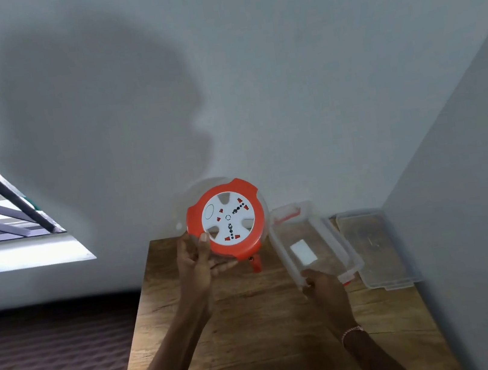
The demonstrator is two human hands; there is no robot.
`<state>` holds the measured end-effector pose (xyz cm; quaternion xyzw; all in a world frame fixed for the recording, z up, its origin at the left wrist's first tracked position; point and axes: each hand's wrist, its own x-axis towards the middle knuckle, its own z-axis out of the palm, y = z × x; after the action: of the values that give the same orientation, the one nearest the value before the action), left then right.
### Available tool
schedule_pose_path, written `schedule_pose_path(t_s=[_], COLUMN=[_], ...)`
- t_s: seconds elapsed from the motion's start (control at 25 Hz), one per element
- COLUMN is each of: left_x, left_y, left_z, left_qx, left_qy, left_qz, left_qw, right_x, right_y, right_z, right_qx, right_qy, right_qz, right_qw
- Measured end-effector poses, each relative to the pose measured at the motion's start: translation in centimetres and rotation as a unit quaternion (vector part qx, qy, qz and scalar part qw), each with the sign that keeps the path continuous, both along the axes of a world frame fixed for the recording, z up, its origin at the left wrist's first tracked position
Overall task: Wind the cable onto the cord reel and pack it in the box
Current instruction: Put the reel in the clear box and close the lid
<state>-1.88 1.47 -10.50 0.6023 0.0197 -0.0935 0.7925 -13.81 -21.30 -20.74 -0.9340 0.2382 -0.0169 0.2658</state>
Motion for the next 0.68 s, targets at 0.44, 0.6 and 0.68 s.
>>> schedule_pose_path(t_s=[0.44, 0.6, 0.68], left_x=[-0.6, -0.9, -1.2], left_y=[0.3, 0.6, 0.3], left_z=[-0.8, -0.8, -0.9], left_qx=[0.015, 0.022, 0.02], left_qy=[0.012, 0.013, 0.015], left_qz=[0.007, 0.005, -0.006], left_qw=[1.0, 1.0, 1.0], right_x=[-2.0, -0.6, 1.1], right_y=[-3.1, -0.1, 2.0], right_z=[0.8, 3.9, 5.7], right_qx=[-0.085, 0.175, 0.409], right_qy=[0.051, -0.074, -0.057], right_qz=[0.246, 0.077, -0.007], right_qw=[0.964, 0.979, 0.911])
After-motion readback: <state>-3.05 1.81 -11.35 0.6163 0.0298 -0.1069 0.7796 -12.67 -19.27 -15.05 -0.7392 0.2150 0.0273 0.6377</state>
